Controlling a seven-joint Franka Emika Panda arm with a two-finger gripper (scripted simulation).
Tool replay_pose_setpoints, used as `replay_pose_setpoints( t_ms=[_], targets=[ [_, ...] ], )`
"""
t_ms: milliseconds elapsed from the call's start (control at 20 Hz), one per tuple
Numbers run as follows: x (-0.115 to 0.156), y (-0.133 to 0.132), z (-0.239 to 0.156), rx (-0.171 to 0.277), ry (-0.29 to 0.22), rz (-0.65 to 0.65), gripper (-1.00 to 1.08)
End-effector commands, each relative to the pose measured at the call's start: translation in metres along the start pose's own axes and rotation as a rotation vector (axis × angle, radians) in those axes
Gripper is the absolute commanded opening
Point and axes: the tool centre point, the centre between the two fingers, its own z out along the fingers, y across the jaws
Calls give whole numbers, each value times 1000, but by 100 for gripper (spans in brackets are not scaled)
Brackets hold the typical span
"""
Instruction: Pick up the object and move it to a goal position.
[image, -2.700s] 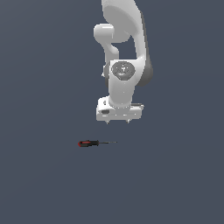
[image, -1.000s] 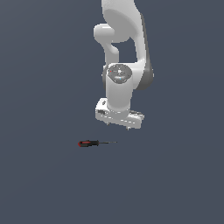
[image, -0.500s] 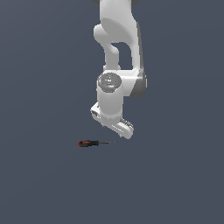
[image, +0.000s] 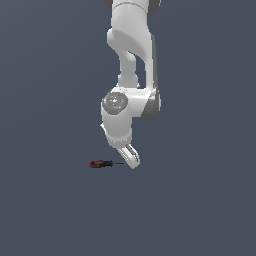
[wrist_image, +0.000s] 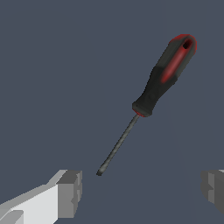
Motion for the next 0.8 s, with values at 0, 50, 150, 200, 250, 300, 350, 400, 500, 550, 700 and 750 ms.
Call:
replay_pose_setpoints(
  t_ms=[0, 50, 150, 200, 250, 300, 350, 400, 500, 550, 700, 750],
  targets=[
    [7, 3, 5, -1, 2, 84, 100],
    [10, 4, 7, -1, 3, 117, 100],
    [16, 6, 11, -1, 6, 182, 100],
    [19, 7, 13, -2, 7, 215, 100],
    [21, 9, 15, -2, 8, 247, 100],
    [24, 10, 16, -2, 10, 277, 100],
    [26, 11, 18, -2, 11, 306, 100],
    [29, 12, 20, -2, 12, 333, 100],
    [33, 14, 23, -2, 15, 383, 100],
    [35, 14, 24, -2, 16, 405, 100],
    [40, 17, 27, -2, 19, 461, 100],
    [41, 17, 28, -2, 20, 477, 100]
  ],
)
